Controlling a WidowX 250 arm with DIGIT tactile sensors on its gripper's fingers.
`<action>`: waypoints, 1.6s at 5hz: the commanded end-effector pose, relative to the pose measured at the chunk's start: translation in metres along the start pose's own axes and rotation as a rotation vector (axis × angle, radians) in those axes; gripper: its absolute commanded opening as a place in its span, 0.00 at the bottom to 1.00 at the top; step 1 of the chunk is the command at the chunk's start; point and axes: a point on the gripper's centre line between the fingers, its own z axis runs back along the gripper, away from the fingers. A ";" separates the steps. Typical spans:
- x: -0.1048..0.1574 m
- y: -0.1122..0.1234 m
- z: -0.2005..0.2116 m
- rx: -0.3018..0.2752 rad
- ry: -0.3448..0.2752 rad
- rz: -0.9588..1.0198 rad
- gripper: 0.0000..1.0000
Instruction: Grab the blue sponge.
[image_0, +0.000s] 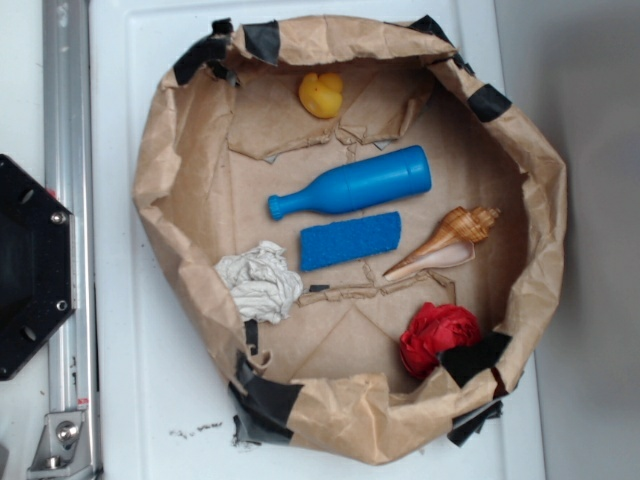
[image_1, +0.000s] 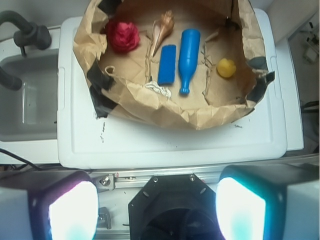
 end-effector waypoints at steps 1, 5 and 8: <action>0.000 0.000 0.000 0.000 0.000 0.000 1.00; 0.115 0.038 -0.155 0.031 -0.064 0.458 1.00; 0.125 0.022 -0.218 -0.093 0.011 0.406 1.00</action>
